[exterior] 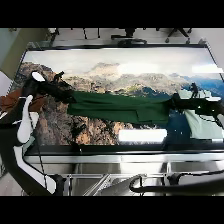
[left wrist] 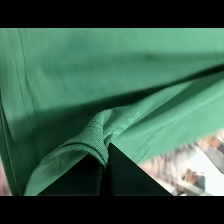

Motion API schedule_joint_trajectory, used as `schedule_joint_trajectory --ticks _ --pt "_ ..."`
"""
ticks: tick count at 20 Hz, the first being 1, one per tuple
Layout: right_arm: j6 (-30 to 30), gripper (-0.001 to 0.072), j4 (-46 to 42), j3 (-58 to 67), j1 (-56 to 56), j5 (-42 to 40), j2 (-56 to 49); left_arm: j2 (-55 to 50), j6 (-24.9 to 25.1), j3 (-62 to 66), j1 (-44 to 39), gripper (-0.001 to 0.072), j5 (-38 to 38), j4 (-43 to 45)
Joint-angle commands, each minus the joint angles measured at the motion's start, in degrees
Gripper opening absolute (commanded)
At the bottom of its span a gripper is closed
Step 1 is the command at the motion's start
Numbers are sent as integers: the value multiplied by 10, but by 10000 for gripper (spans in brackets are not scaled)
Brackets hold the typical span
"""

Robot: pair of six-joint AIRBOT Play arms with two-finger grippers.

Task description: Fold the shirts.

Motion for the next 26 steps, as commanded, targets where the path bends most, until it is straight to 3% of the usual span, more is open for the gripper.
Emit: schedule_joint_trajectory --ticks 1,2,3,7,10,13,17,18,19,20,21,22,26 --pt "-28 19 6 12 9 -30 -48 -83 -18 81 -7 75 -14 -3" --pt "-33 43 5 17 7 -17 -44 -94 -18 96 -7 385 -33 -4" --pt "-50 181 5 27 -2 14 -36 -101 -19 112 -7 624 -57 -3" --pt "-37 669 -81 50 -54 69 18 -103 -39 179 7 627 -126 0" --pt "16 691 -167 43 -55 87 23 -87 -59 188 24 628 -131 -1" --pt "14 692 -156 26 -24 87 -3 -52 -58 141 36 627 -107 0" --pt "11 690 -152 26 33 9 -49 -26 -58 111 42 627 -97 0" --pt "11 657 -141 26 44 -17 -59 -24 -58 111 41 626 -104 -5" --pt "1 426 -122 26 50 -35 -66 -23 -58 111 37 566 -109 -9" --pt "-29 191 -89 26 53 -46 -71 -23 -56 111 31 417 -110 -20" --pt "-50 163 -53 27 54 -46 -73 -23 -51 111 22 211 -108 -35" --pt "-66 14 -25 28 54 -40 -73 -23 -43 111 11 22 -103 -47" --pt "-61 16 -29 87 45 47 -68 -33 -28 111 -90 24 -19 -83"
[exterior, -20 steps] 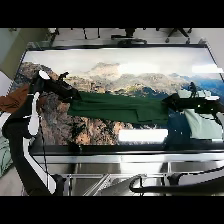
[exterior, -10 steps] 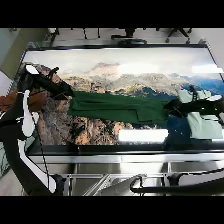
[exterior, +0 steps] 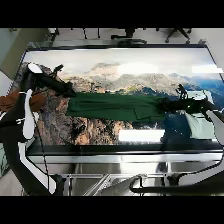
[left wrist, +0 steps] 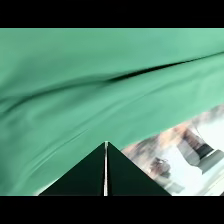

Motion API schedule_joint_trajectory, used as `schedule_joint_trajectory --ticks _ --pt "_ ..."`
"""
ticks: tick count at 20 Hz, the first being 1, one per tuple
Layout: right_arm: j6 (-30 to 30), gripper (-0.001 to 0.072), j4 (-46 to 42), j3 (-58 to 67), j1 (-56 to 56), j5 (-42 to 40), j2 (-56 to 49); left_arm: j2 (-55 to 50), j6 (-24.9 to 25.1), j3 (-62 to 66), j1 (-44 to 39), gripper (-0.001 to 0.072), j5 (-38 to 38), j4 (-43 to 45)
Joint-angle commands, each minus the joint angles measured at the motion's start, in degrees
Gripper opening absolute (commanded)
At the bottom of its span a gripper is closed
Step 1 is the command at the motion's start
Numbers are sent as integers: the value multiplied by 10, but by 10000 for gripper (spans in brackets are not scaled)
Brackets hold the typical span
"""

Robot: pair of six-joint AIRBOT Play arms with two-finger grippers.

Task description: Fold the shirts.

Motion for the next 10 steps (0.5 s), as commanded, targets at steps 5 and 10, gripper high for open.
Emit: schedule_joint_trajectory --ticks 5,10 --pt "55 16 33 205 -8 198 4 -85 13 0 -245 24 217 -26" --pt "125 16 34 333 3 287 5 -169 -6 59 -360 23 310 -31"
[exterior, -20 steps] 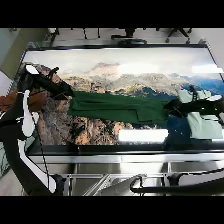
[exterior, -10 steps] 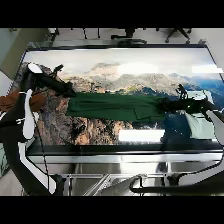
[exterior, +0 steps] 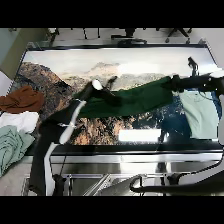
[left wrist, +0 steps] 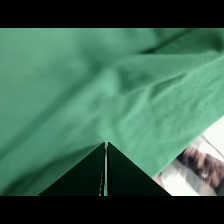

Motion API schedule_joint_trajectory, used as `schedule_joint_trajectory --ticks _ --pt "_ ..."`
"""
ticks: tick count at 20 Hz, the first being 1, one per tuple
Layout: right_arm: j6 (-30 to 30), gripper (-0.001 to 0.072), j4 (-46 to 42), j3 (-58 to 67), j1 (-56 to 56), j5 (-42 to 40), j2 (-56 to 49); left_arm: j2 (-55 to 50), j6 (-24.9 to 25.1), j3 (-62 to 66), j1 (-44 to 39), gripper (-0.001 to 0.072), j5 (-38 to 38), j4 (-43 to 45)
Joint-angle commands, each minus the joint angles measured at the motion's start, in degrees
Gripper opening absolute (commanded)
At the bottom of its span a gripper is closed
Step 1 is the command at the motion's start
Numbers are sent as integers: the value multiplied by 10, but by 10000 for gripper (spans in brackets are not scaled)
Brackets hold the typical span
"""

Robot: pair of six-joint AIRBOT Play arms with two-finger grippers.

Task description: Fold the shirts.

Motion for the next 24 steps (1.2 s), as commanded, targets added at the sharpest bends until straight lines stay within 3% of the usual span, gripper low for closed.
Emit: schedule_joint_trajectory --ticks 1,5,11,14,16,18,19,20,21,22,24 --pt "51 16 3 78 8 75 1 -60 -25 63 -66 22 56 -3" --pt "60 16 -2 80 28 86 2 -49 -34 88 -52 24 20 -21" --pt "85 16 17 81 106 56 3 158 -15 87 139 24 -208 -22" --pt "85 17 33 80 219 -58 0 275 -28 87 264 24 -223 -23" --pt "74 17 34 80 327 -189 -14 333 -35 87 338 24 -214 -34" --pt "23 17 42 80 458 -358 -50 379 -33 71 396 24 -203 -76" --pt "-18 75 40 80 528 -454 -79 405 -22 40 420 24 -186 -100" --pt "-41 377 42 81 583 -540 -110 426 -9 9 435 24 -175 -114" --pt "-64 540 42 81 625 -607 -138 441 -6 -14 441 24 -173 -118" --pt "-96 441 38 81 643 -621 -151 451 9 -37 442 24 -176 -124" --pt "-104 427 19 81 622 -575 -146 462 31 -75 437 24 -179 -126"
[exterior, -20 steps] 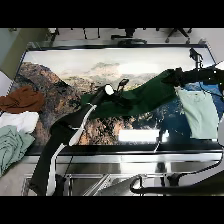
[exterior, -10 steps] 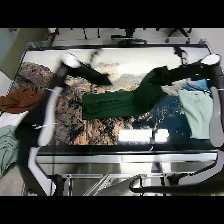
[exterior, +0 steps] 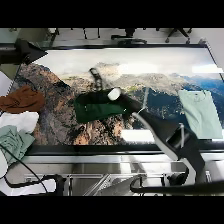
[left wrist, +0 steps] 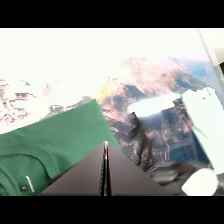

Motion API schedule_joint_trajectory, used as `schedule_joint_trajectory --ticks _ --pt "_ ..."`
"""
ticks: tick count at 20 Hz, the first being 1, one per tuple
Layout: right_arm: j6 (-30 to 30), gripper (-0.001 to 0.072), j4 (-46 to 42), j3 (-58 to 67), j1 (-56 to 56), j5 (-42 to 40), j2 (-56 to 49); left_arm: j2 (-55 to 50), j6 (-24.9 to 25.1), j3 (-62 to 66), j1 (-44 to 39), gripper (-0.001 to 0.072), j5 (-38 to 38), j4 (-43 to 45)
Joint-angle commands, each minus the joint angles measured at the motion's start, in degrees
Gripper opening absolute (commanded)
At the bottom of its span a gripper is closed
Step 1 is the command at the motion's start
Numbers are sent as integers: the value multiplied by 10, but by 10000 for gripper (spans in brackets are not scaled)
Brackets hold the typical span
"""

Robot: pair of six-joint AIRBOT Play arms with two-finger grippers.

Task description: Fold the shirts.

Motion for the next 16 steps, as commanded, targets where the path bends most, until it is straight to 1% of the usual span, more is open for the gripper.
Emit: schedule_joint_trajectory --ticks 1,4,6,7,8,10,11,14,16 --pt "-44 428 -21 1 19 -45 -12 34 34 -66 18 24 -1 -22" --pt "-14 428 -24 1 -93 101 23 33 47 -96 17 24 -5 -22" --pt "36 446 -41 1 -173 183 39 33 51 -101 18 24 -5 -22" --pt "63 550 -62 1 -215 221 42 33 51 -100 18 24 -2 -22" --pt "87 684 -90 0 -252 254 41 33 51 -101 18 24 2 -22" --pt "143 685 -154 0 -304 305 29 33 51 -101 18 24 3 -22" --pt "153 685 -169 0 -318 323 18 33 51 -101 18 24 4 -22" --pt "153 685 -170 0 -322 337 -24 33 51 -101 17 24 4 -22" --pt "146 685 -150 0 -313 338 -49 33 51 -101 17 24 4 -22"
